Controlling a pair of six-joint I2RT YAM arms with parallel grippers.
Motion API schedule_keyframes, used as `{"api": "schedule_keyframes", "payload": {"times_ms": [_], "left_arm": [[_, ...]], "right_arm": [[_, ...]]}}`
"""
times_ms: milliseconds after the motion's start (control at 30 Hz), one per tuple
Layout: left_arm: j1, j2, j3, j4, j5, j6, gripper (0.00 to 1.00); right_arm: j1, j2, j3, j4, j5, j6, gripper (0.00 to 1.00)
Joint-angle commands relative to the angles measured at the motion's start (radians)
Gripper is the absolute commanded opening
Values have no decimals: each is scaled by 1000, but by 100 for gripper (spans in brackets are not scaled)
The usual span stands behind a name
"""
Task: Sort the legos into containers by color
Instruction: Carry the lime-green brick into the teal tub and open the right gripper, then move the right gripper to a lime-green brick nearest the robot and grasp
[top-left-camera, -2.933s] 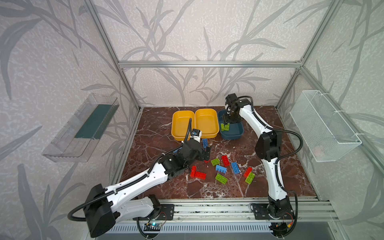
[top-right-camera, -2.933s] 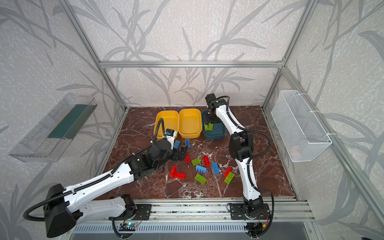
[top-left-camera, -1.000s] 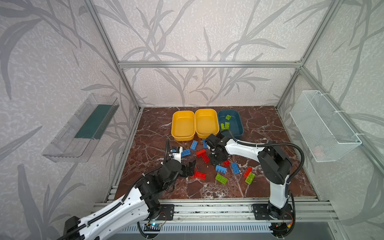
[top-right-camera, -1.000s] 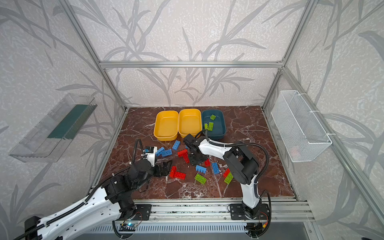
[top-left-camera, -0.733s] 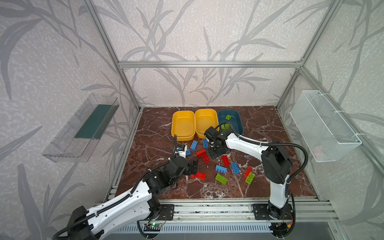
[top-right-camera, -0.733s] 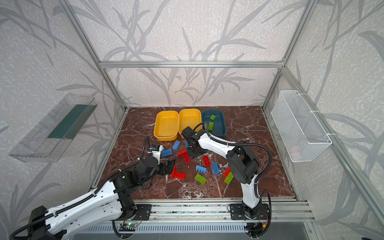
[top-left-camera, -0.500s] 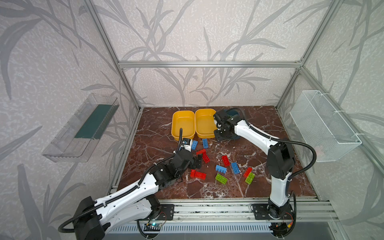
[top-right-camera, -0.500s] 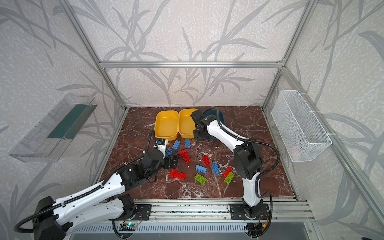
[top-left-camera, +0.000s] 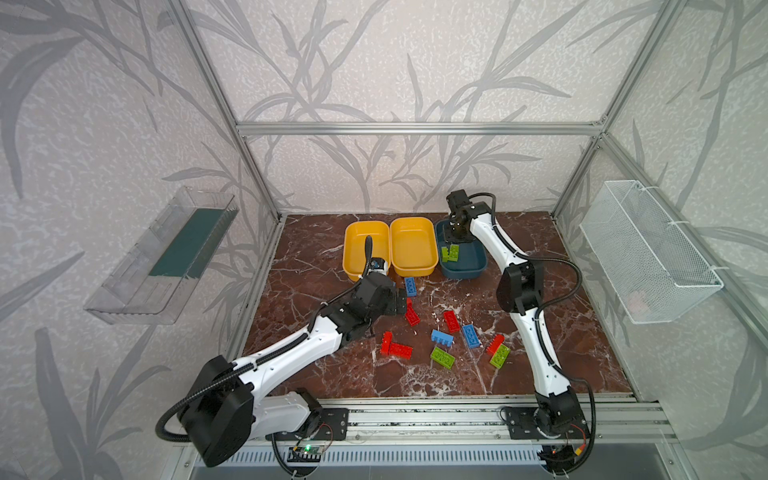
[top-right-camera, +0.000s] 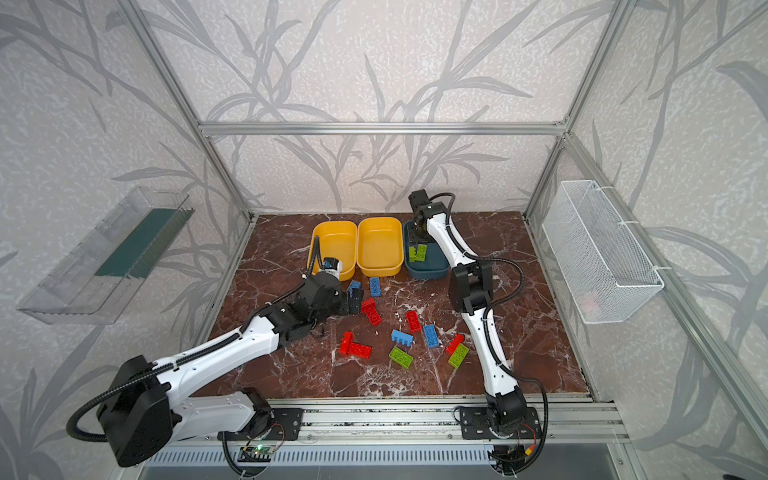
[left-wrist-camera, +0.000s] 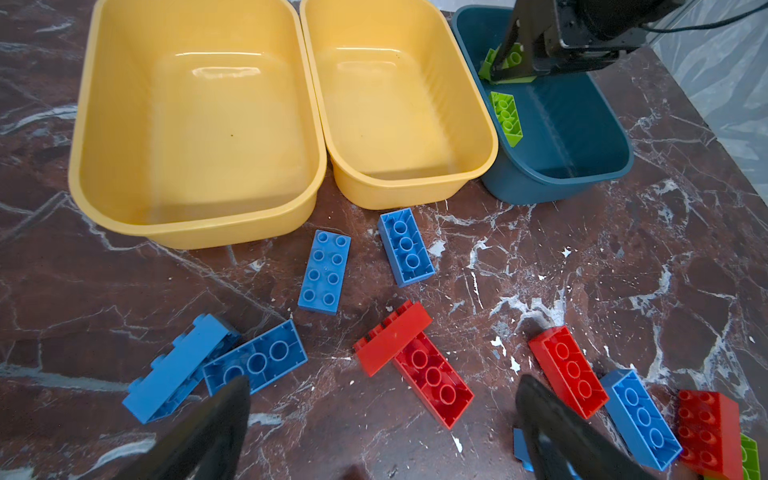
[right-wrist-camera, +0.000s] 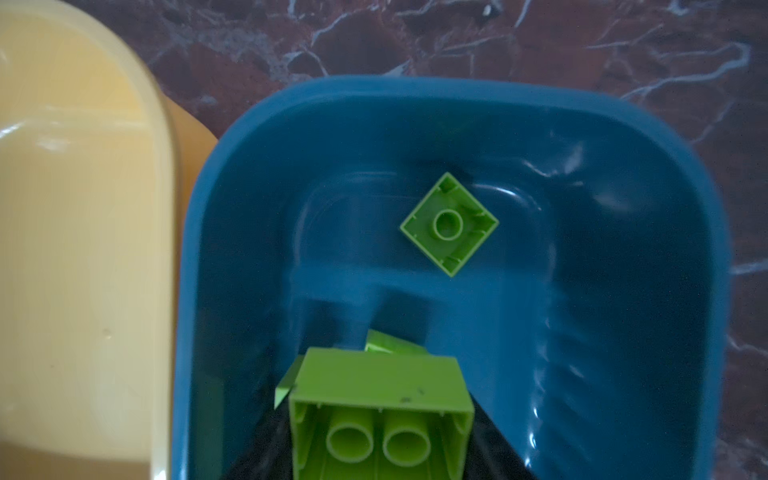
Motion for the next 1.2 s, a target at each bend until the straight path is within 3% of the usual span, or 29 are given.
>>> {"api": "schedule_keyframes", "payload": {"times_ms": [0, 167, 567, 733, 1000, 1167], "left_arm": [[10, 20, 59, -36, 43, 9, 99], [9, -27, 37, -46, 76, -3, 99], [-18, -343, -174, -122, 171, -77, 99], [-89, -488, -236, -189, 103, -108, 99], [-208, -627, -337, -227, 27, -202, 99], [-252, -683, -393, -227, 15, -265, 99]], "right_arm": [[-4, 26, 150, -149, -27, -5, 68], [17, -142, -57, -102, -25, 2, 70], [257, -855, -1081, 163, 14, 64, 71], [397, -1103, -1430, 235, -15, 122, 71], [528, -1301, -1730, 308, -65, 201, 70], [575, -1318, -1826, 399, -100, 219, 71]]}}
